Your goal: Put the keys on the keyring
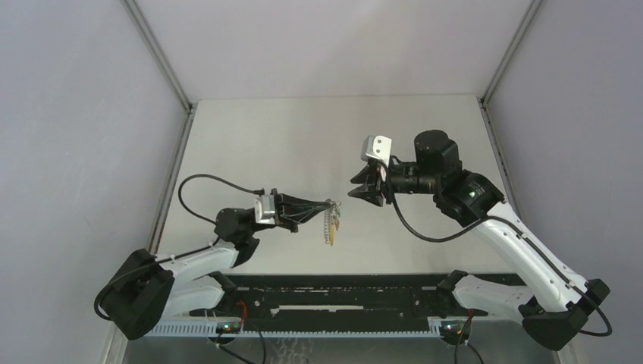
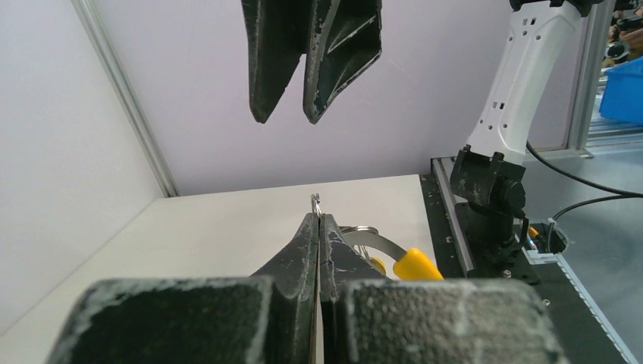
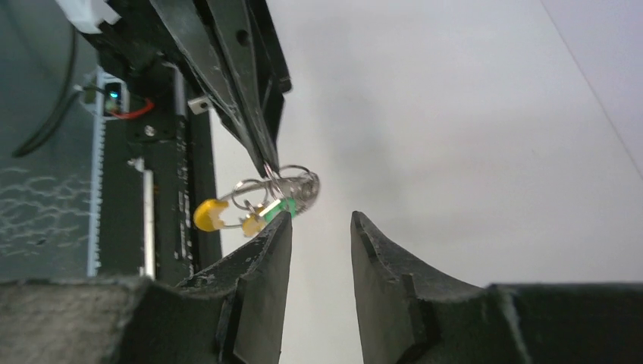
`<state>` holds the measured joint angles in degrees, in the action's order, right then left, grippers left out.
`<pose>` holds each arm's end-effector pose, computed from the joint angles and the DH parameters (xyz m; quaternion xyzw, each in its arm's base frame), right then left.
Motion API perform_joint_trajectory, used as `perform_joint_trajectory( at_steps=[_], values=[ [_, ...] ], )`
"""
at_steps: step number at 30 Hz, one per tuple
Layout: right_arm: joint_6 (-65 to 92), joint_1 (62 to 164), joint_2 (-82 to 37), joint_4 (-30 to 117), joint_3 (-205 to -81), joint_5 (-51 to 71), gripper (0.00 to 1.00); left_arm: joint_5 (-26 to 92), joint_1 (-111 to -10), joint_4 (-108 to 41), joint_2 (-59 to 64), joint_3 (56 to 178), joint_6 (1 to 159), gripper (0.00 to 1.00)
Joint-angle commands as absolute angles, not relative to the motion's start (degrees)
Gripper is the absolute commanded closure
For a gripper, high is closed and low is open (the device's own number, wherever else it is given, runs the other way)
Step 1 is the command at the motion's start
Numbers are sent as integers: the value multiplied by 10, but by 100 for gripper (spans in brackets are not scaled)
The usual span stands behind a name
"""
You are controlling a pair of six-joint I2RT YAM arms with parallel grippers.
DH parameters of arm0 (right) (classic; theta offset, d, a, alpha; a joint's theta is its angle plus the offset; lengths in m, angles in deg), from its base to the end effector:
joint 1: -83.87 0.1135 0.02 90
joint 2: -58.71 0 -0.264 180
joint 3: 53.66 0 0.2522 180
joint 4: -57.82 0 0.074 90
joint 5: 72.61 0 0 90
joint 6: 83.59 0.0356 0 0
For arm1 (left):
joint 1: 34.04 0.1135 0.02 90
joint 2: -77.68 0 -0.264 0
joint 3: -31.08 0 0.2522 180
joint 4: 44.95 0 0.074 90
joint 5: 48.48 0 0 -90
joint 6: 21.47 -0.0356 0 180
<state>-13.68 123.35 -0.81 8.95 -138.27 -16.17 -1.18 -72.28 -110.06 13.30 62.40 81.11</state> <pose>0.1491 0.1483 0.4062 -0.5352 0.6177 0.3264 0.4748 0.1438 -0.1441 0.2671 0.4107 0.3692 -0.5089 0.6603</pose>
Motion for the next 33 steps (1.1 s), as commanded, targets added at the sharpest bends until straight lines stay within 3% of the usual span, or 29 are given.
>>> perform_joint_trajectory(
  at_steps=[1,11,23,27,31,33],
  values=[
    [-86,1219,-23,162,-1383,-281,65,-16,-724,-1139,152,627,777,100],
    [-71,1213,-63,162,-1383,-354,67,6,-725,-1142,166,633,770,100],
    [-61,1204,-95,150,-1383,-382,78,6,-728,-1142,179,634,769,100],
    [-60,1204,-105,147,-1383,-382,86,7,-729,-1143,185,634,767,100],
    [-58,1203,-118,140,-1383,-396,100,6,-730,-1142,192,634,766,100],
    [-53,1203,-124,138,-1383,-407,100,7,-731,-1142,194,634,764,100]
  ],
)
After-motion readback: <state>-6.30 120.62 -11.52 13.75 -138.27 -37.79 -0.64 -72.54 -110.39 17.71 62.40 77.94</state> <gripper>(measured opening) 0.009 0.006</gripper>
